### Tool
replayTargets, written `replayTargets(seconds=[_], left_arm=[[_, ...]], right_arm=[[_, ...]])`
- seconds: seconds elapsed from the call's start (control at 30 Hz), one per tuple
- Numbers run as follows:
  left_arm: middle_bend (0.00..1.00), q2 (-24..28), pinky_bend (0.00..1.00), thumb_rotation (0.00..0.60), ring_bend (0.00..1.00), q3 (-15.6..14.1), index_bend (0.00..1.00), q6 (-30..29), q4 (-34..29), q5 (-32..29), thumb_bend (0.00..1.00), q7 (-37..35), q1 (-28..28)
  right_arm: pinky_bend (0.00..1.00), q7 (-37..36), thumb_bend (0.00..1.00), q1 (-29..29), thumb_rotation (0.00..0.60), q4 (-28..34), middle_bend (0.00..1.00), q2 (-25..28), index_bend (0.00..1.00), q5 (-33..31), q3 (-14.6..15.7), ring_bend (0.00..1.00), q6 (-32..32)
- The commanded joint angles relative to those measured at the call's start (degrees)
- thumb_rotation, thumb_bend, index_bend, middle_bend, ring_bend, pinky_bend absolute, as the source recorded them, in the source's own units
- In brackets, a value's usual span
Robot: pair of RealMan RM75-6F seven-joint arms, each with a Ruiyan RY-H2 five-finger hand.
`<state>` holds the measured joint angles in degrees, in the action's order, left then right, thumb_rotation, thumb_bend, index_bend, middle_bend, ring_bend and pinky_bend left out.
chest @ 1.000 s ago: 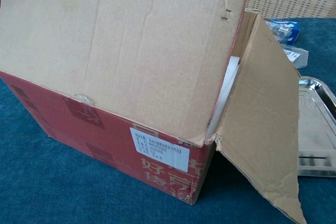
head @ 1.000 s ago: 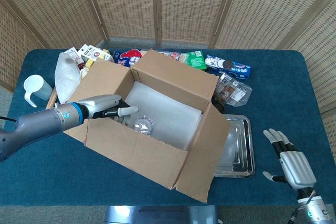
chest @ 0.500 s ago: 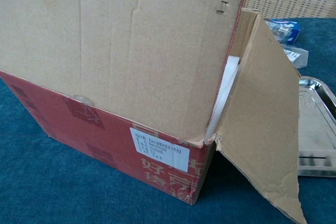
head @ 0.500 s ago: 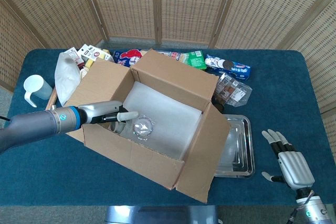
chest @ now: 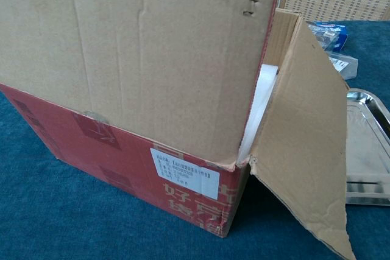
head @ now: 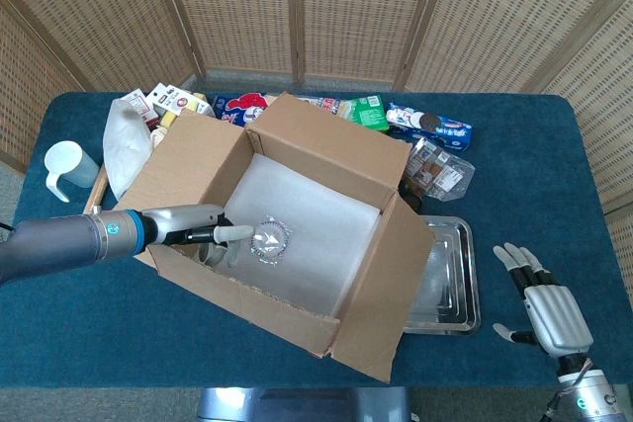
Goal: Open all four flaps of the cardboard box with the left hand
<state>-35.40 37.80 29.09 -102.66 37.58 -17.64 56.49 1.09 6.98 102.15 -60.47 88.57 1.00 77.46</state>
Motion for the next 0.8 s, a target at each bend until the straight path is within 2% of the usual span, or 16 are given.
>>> replayTargets(seconds=[0.03,0.2,0.37,0.8], left_arm=[[0.73,0.48,0.43,0.000,0.41,1.11,0.50,2.46,0.03,-1.70,0.00,0.90,-0.90],[0.73,0.79,0.43,0.000,0.41,3.31,0.50,6.34,0.47,-4.72,0.00,2.93,-2.57],[0.73,0.68,0.43,0.000,0.41,4.25,0.50,10.36,0.63,-6.37,0.00,5.23,-3.81],[0.73,0.58,0.43,0.000,0.41,1.63,0.49,12.33,-2.60,-4.00,0.00,7.86,-4.23]], right_arm=[[0.25,0.11,0.00,-0.01,0.600,0.03,0.00,-0.04,0.00,0.05,0.04,0.00,0.00],[0.25,0.33,0.00,-0.01,0.600,0.11,0.00,-0.14,0.00,0.13,0.10,0.00,0.00],[0.25,0.36,0.00,-0.05,0.600,0.16,0.00,-0.11,0.00,0.14,0.08,0.00,0.12],[0.25,0.20,0.00,-0.06,0.600,0.18,0.00,-0.02,0.00,0.13,0.07,0.00,0.18]])
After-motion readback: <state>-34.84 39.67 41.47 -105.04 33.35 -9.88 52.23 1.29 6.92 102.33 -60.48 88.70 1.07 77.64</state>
